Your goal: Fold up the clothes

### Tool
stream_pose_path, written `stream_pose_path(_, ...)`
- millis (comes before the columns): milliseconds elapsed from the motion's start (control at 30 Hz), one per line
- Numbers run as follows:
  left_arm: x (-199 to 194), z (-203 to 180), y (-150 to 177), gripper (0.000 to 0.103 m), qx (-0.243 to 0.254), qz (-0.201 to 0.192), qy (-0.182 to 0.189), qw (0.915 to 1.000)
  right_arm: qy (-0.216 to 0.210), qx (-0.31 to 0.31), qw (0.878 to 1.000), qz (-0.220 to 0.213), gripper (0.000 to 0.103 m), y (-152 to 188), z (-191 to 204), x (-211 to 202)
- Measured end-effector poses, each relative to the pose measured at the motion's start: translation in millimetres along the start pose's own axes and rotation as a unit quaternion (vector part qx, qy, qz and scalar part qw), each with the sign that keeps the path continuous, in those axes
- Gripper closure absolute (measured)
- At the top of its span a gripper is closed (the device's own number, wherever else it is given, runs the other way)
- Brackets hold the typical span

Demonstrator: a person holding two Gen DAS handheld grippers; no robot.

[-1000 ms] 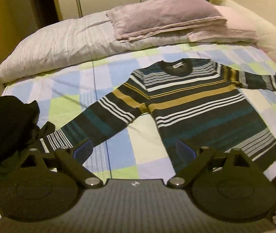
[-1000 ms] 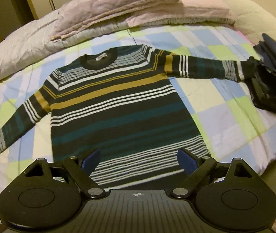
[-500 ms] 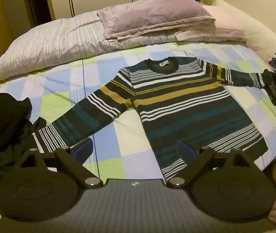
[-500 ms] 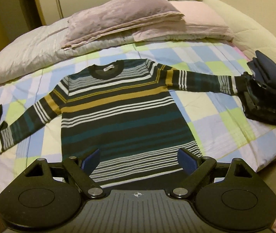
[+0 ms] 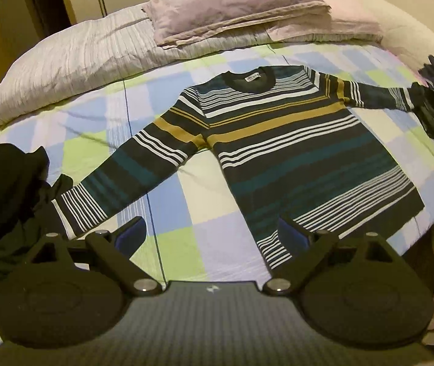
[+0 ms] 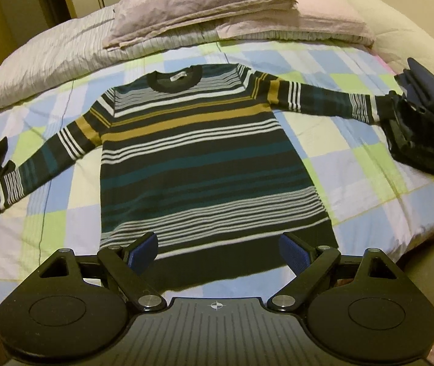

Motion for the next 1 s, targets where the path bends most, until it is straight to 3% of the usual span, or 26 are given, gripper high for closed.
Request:
stream_pose_path(300, 6.3, 0.2, 10.9, 0.012, -0.008, 0.019, -0.007, 0.9998, -0.002, -0.012, 1.0, 0.026, 0.014, 16.5, 4.8, 9.5)
stream_pose_path(700, 4.7, 4.2, 27.5, 0.012, -0.033, 0.063, -0.05, 0.9962, -0.059, -0.069, 0.992, 0.09, 0.014, 40.1, 14.3, 56.4)
stream_pose_path(800, 1.0, 17.7, 30.3, 0.012, -0.048, 0.065, -0.066, 0.9945, -0.073, -0.09, 0.989, 0.092, 0.014, 35.2, 24.0, 66.5)
stream_pose_path(1000, 9.4, 86.7, 32.1, 0.012, -0.036, 0.052, -0.075, 0.9952, -0.09, -0.12, 0.986, 0.069, 0.014, 7.2, 59.0, 76.2)
Point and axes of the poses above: each gripper's, at about its wrist camera, not at the fingertips, and x roughly the way its jaws point, z to its left, y to its underside, the point moved 7 cm from there along x, roughly the way its jaws point, and after that the axes turned 9 degrees about -z, right-handed, at the moved point
